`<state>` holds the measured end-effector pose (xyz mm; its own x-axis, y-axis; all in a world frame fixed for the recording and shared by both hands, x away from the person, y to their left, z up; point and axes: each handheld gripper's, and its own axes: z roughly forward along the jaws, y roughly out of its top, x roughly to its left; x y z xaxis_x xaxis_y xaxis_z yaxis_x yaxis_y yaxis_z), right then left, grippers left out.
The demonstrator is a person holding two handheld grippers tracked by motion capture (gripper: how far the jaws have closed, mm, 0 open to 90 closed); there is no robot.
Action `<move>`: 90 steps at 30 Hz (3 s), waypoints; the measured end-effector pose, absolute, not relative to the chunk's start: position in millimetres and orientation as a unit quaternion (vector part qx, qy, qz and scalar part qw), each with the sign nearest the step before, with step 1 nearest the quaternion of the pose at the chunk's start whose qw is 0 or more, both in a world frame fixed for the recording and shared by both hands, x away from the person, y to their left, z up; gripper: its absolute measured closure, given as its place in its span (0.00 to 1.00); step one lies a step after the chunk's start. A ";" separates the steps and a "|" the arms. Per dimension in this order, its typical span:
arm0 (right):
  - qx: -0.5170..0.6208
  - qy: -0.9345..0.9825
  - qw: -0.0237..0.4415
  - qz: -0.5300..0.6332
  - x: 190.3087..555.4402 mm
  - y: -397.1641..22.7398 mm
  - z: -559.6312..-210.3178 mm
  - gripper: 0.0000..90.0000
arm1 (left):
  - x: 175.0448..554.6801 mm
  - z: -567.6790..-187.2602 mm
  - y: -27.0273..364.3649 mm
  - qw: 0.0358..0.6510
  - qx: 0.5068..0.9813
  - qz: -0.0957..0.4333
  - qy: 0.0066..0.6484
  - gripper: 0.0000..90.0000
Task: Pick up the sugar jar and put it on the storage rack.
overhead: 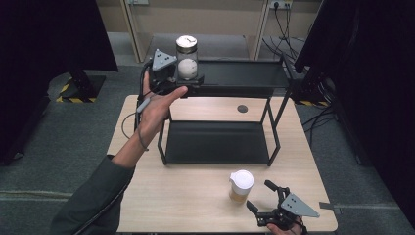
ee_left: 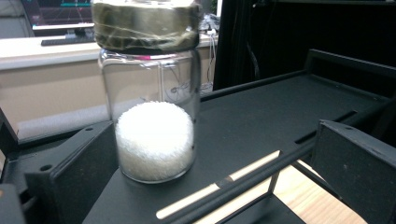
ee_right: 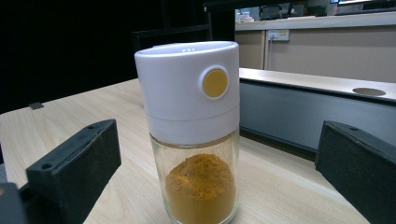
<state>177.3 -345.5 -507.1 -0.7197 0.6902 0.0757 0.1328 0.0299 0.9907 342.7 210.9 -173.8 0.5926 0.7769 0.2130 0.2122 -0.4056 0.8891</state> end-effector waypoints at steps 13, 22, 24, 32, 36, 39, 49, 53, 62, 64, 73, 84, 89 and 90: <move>0.302 0.682 0.222 0.628 177.3 -345.5 -507.1 0.00 | 311.1 -234.3 200.5 0.594 0.663 0.284 0.358 0.00; 0.302 0.682 0.222 0.627 177.3 -345.2 -507.1 0.00 | 297.3 -254.2 199.1 0.605 0.669 0.271 0.335 0.00; 0.302 0.683 0.222 0.627 177.3 -345.1 -507.1 0.01 | 294.0 -257.4 198.4 0.606 0.671 0.270 0.330 0.00; 0.302 0.682 0.222 0.628 177.2 -345.2 -507.1 0.00 | 281.5 -275.4 202.0 0.619 0.671 0.255 0.319 0.01; 0.302 0.682 0.222 0.628 177.3 -345.2 -507.1 0.00 | 276.0 -287.1 206.2 0.626 0.669 0.249 0.316 0.01; 0.303 0.682 0.222 0.628 177.4 -345.3 -507.1 0.00 | 273.0 -295.8 209.6 0.630 0.669 0.238 0.315 0.01; 0.302 0.682 0.221 0.629 177.4 -345.0 -507.2 0.00 | 265.2 -323.8 217.3 0.635 0.674 0.222 0.306 0.00; 0.302 0.682 0.221 0.628 177.4 -345.1 -507.2 0.00 | 263.5 -336.2 220.5 0.639 0.673 0.214 0.306 0.00; 0.301 0.682 0.222 0.628 177.5 -345.1 -507.3 0.00 | 259.0 -365.0 223.0 0.639 0.673 0.217 0.304 0.00; 0.301 0.682 0.222 0.628 177.6 -345.1 -507.3 0.00 | 259.6 -371.3 224.4 0.642 0.671 0.209 0.308 0.00; 0.299 0.683 0.221 0.629 177.6 -344.9 -507.3 0.00 | 255.1 -399.8 232.6 0.648 0.673 0.181 0.308 0.00; 0.300 0.682 0.222 0.629 177.3 -345.2 -507.2 0.01 | 248.2 -436.4 238.4 0.634 0.686 0.162 0.318 0.01; 0.299 0.682 0.222 0.629 177.4 -345.4 -507.2 0.00 | 243.2 -450.6 239.1 0.637 0.684 0.152 0.322 0.01; 0.300 0.682 0.222 0.629 177.1 -345.4 -507.1 0.01 | 242.0 -452.5 238.8 0.636 0.686 0.152 0.321 0.01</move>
<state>177.1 -345.4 -507.1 -0.7212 0.6887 0.0746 0.1304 0.0293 0.9910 242.0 238.8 -452.5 0.7481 0.6332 -0.1984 0.2458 0.0134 0.9692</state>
